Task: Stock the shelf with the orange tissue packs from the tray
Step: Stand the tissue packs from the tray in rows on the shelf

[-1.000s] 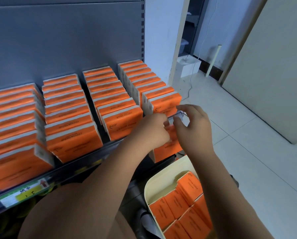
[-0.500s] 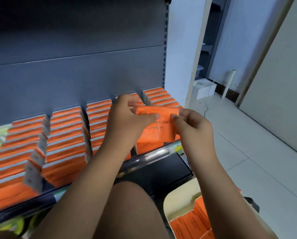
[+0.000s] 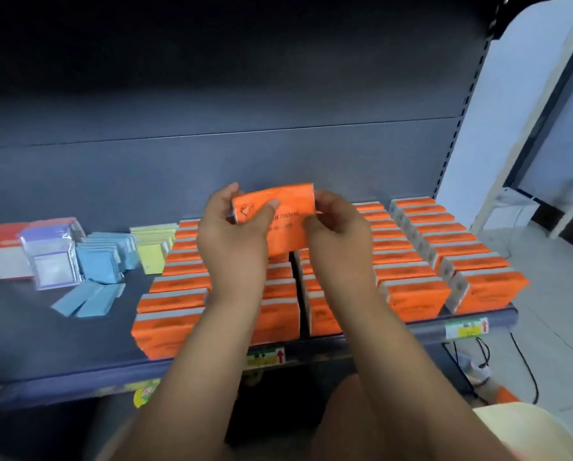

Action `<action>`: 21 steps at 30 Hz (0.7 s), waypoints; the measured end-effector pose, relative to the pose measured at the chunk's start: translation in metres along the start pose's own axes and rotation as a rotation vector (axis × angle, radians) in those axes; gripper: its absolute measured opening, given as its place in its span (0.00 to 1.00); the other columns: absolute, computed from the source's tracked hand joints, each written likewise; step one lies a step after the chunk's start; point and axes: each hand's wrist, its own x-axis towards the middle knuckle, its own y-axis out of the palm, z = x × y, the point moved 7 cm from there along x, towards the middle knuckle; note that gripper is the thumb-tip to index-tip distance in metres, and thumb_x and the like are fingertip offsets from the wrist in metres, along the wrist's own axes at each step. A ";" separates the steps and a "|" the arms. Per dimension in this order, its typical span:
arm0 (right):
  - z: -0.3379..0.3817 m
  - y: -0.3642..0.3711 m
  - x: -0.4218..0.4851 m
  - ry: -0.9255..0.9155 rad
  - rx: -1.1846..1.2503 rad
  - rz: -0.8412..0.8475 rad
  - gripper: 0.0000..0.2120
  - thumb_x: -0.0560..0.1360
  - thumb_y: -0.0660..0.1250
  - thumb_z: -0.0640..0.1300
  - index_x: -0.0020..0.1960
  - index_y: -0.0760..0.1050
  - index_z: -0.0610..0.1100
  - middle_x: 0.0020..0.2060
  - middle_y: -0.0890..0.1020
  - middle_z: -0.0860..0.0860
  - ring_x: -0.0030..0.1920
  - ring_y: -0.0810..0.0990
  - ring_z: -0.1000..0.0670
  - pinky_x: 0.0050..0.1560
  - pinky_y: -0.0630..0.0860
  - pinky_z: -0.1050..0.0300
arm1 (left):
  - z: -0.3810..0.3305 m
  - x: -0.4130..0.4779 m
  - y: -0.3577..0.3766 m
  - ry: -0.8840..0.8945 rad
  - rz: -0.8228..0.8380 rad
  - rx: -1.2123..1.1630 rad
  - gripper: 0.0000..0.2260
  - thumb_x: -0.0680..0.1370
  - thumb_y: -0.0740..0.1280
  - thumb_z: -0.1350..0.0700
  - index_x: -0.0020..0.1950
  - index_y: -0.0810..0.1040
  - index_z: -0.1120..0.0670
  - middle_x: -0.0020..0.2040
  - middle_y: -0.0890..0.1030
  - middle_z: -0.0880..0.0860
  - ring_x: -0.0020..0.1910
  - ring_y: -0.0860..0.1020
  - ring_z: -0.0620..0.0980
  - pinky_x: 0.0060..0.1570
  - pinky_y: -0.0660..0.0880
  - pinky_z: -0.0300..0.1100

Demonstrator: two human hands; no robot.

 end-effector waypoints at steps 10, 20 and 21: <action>-0.011 0.125 0.040 0.085 -0.035 0.197 0.19 0.71 0.65 0.37 0.48 0.80 0.62 0.42 0.85 0.62 0.46 0.83 0.60 0.54 0.81 0.50 | 0.014 0.122 -0.055 -0.143 0.150 0.160 0.07 0.79 0.72 0.47 0.48 0.82 0.49 0.42 0.82 0.43 0.41 0.79 0.42 0.45 0.74 0.40; -0.041 0.195 0.079 0.208 -0.165 0.349 0.11 0.77 0.64 0.37 0.42 0.80 0.51 0.45 0.85 0.48 0.52 0.83 0.44 0.53 0.81 0.48 | 0.073 0.190 -0.066 -0.452 0.302 0.178 0.27 0.81 0.50 0.30 0.53 0.80 0.48 0.54 0.83 0.50 0.60 0.80 0.55 0.71 0.70 0.55; -0.044 0.200 0.081 0.208 -0.180 0.353 0.10 0.76 0.64 0.37 0.41 0.79 0.48 0.46 0.85 0.45 0.50 0.83 0.43 0.53 0.80 0.48 | 0.079 0.194 -0.065 -0.461 0.316 0.177 0.27 0.81 0.51 0.29 0.52 0.79 0.48 0.52 0.83 0.49 0.59 0.80 0.54 0.71 0.71 0.55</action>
